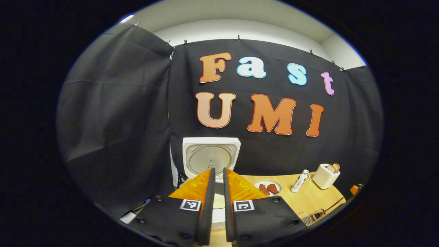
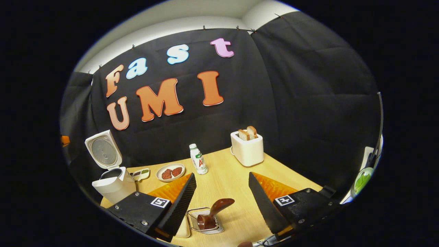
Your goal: Close the left gripper, press the button to open the rice cooker; take a wooden spoon from the chopstick holder with the right hand, scoop a spoonful of rice and pour it into the rice cooker, then put the wooden spoon back into the chopstick holder.
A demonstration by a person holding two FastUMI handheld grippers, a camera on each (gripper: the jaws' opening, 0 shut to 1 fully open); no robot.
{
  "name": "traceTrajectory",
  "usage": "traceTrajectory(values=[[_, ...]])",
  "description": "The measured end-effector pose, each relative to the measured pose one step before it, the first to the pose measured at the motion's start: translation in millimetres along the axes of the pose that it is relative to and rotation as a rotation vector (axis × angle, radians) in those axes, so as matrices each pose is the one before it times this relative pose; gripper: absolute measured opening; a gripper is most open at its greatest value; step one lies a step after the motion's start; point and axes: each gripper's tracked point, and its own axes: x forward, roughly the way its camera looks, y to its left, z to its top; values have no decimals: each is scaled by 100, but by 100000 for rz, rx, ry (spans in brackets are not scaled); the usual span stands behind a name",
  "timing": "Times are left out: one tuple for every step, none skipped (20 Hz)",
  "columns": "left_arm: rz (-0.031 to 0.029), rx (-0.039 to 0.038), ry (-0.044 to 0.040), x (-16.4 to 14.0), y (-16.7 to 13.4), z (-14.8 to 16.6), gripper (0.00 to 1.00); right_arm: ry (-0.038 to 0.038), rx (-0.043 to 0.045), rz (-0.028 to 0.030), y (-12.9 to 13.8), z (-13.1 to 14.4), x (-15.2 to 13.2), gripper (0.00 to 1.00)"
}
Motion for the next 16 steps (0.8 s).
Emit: traceTrajectory(values=[[2357, 733, 133, -249, 521, -11, 22, 1307, 1745, 75, -87, -900, 550, 95], [634, 209, 201, -51, 267, 102, 22, 799, 1147, 198, 177, -784, 500, 95], [-752, -319, -259, -726, -339, -29, 26, 1172, 965, 581, 96, -797, 561, 95], [-1027, -659, -37, -395, -301, 131, 38, 2028, 1222, 458, 63, -932, 453, 95], [-405, -444, 167, -259, -37, -222, 39, 2201, 1724, 887, 119, -956, 461, 95], [629, 169, 223, -217, 166, -134, 39, 1890, 2264, 1395, 103, -913, 277, 95], [-77, 93, 10, 1, 232, -117, 39, 1728, 2678, 1442, 200, -743, 291, 95], [-197, 224, 57, -486, -160, 150, 50, 1514, 3048, 1131, 93, -619, 304, 95], [160, 203, -178, -228, 79, -79, 62, 1941, 3161, 1056, -22, -642, 248, 95], [417, 330, -349, -125, 89, 96, 73, 2056, 3240, 1213, 74, -734, 343, 95], [897, 360, -665, -244, 409, 132, 73, 1872, 3367, -35, -106, -475, 374, 95], [776, 263, -430, -97, 141, 3, 73, 1641, 3404, 316, -148, -418, 235, 92], [609, 27, -236, -131, 246, -44, 73, 1203, 3656, 951, 51, -312, 248, 90], [548, -21, 308, -64, 41, -212, 73, 744, 3590, 125, -99, -166, 117, 85], [655, 7, 598, -20, 190, -405, 77, 1115, 3106, 726, 0, -236, 133, 82], [33, 125, 867, -11, 61, -193, 80, 1866, 2895, 547, 59, -353, 190, 77]])
